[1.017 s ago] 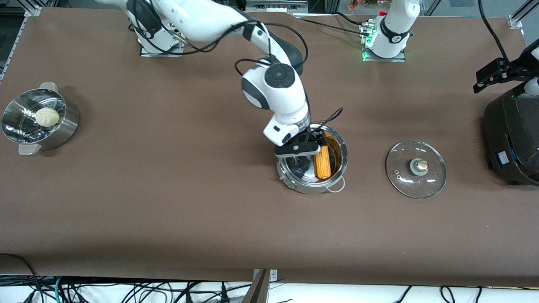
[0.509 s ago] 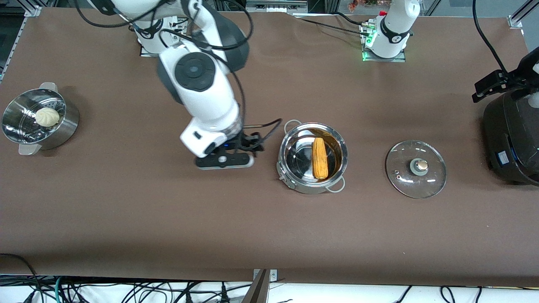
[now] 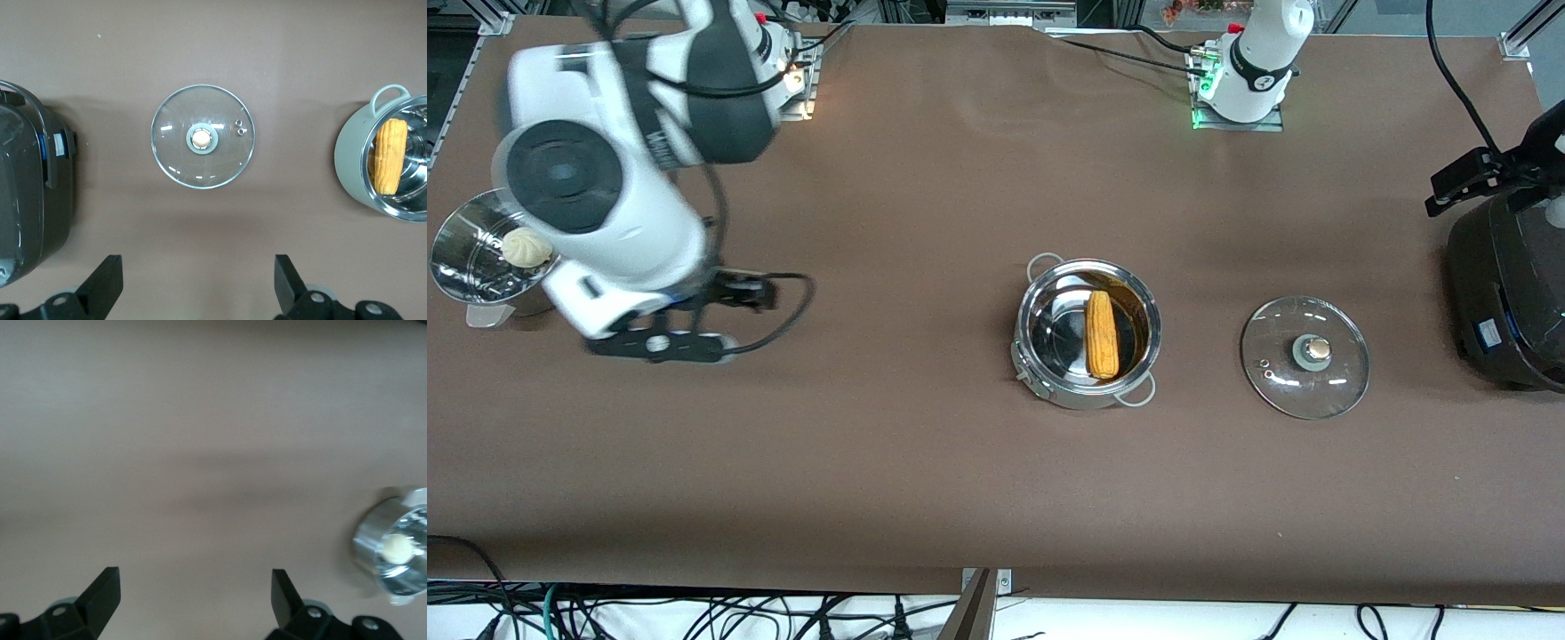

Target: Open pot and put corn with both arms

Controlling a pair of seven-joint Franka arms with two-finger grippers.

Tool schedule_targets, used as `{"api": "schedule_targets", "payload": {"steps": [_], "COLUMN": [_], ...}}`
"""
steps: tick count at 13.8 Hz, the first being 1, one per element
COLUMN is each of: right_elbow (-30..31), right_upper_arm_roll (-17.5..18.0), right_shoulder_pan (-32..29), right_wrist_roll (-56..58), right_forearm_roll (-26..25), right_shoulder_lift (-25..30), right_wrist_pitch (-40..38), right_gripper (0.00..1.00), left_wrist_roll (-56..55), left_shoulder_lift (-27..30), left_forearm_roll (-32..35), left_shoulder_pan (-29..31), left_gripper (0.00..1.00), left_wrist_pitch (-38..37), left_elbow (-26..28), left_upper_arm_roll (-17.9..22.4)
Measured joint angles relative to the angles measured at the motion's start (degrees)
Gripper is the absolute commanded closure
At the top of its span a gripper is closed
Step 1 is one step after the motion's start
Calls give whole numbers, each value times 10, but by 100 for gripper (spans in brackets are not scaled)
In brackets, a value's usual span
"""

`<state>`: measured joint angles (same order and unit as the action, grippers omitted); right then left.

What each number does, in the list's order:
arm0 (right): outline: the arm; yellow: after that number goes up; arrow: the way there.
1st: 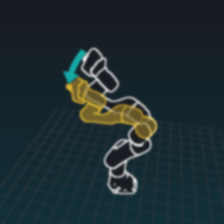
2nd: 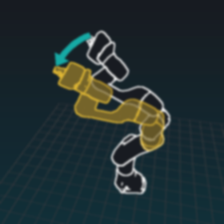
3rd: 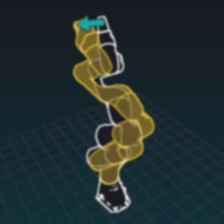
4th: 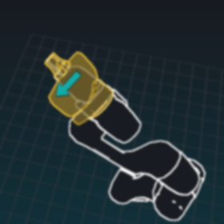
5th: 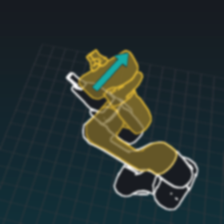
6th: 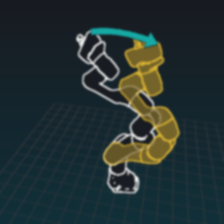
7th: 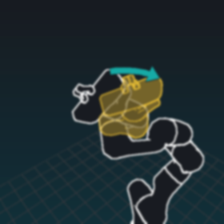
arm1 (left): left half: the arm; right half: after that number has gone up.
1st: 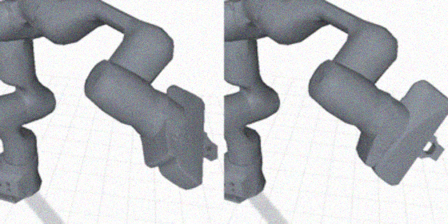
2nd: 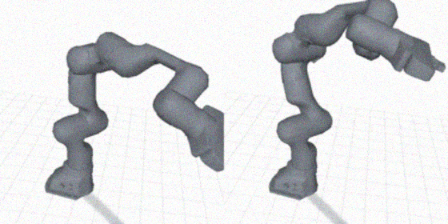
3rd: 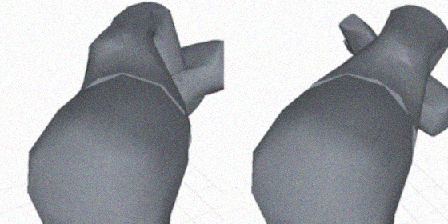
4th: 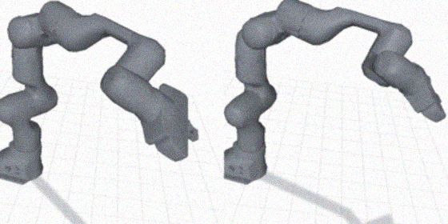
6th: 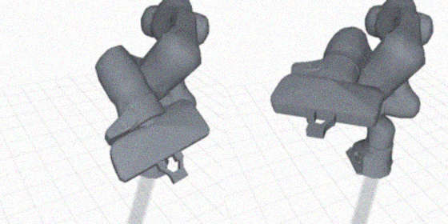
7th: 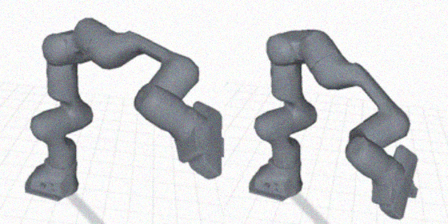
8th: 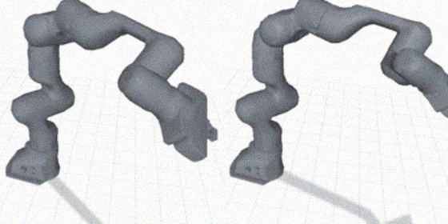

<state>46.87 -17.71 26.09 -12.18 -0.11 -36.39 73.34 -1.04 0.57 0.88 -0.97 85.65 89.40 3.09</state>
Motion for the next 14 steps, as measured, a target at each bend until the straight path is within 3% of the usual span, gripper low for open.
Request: {"api": "schedule_targets", "payload": {"steps": [3,5,8,10,14], "right_elbow": [27,96,240,305,407], "right_upper_arm_roll": [-10,5,65,103,161], "right_shoulder_pan": [-92,-143,-218,-250,-254], "right_wrist_roll": [64,68,69,69,67], "right_forearm_roll": [39,49,45,32,8], "right_shoulder_lift": [21,68,166,229,346], "right_wrist_pitch": [5,48,120,137,133], "right_gripper": [0,0,0,0,0], "left_wrist_roll": [0,0,0,0,0], "left_shoulder_lift": [-2,-2,-2,-2,-2], "left_forearm_roll": [0,-1,-1,-1,-1], "left_shoulder_pan": [0,1,1,1,2], "left_gripper": [0,0,0,0,0], "left_wrist_pitch": [-17,-19,-20,-21,-23], "left_elbow": [0,0,0,0,0], "left_upper_arm_roll": [0,0,0,0,1]}}
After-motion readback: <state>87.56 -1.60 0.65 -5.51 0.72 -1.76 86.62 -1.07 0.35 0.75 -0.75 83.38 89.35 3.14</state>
